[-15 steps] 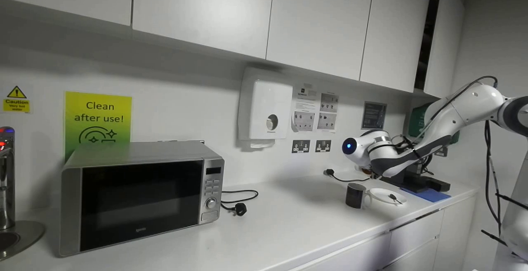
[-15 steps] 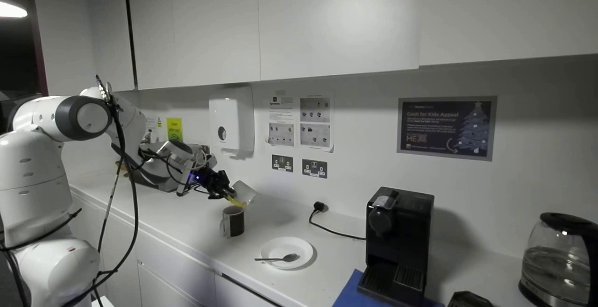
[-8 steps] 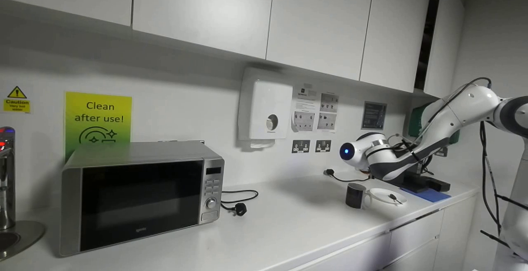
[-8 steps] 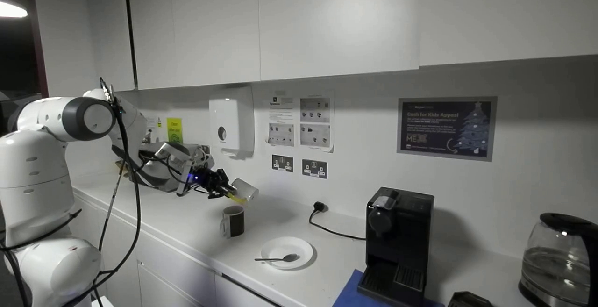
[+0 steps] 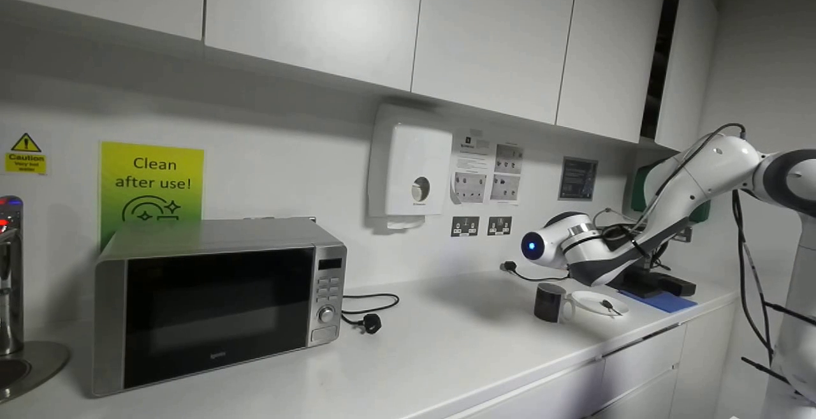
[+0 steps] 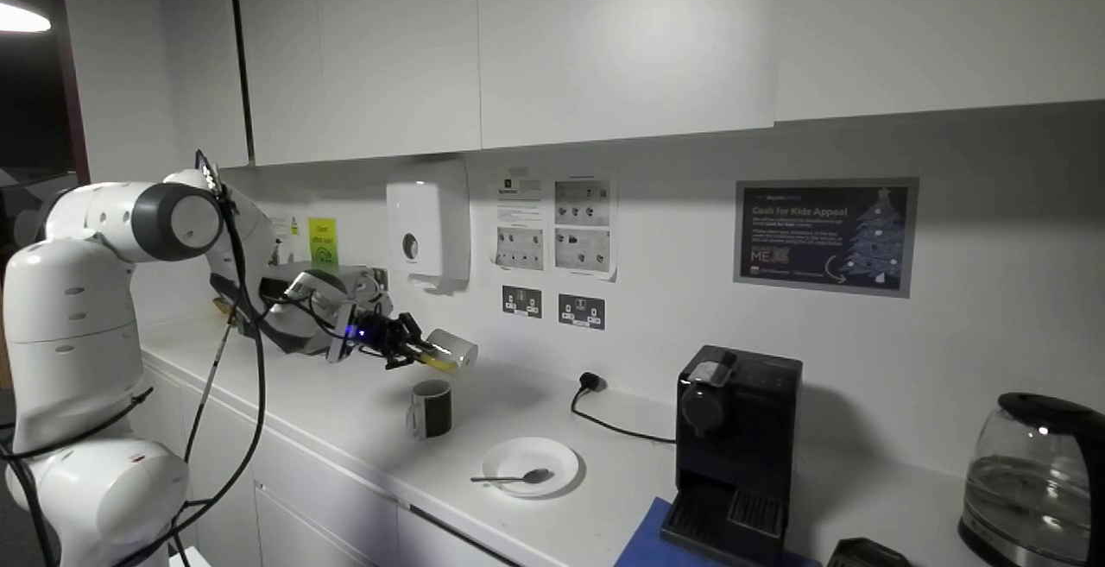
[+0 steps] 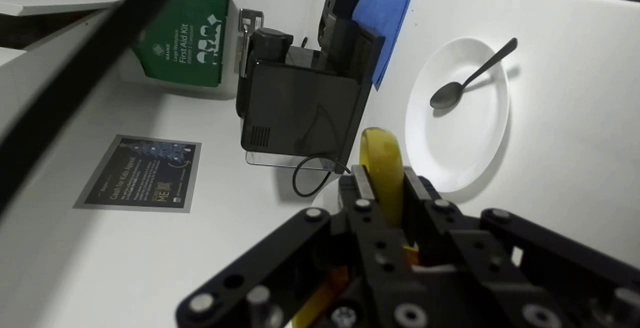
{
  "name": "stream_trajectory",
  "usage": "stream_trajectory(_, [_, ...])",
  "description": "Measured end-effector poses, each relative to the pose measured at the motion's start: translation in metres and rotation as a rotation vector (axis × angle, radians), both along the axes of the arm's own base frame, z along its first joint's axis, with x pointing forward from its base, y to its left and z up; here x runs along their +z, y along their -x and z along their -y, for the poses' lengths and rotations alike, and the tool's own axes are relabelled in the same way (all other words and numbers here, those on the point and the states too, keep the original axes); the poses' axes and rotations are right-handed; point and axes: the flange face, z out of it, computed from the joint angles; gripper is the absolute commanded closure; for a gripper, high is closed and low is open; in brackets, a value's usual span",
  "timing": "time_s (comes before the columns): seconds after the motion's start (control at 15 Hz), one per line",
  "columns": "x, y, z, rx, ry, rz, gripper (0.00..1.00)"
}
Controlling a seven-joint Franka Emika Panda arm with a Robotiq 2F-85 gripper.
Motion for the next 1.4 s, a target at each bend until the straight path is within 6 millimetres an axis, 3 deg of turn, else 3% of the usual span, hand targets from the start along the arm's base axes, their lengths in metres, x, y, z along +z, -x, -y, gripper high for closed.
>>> stream_trajectory(1.4, [-0.019,0.011,-0.002,-0.026,0.138,0.035,0.96])
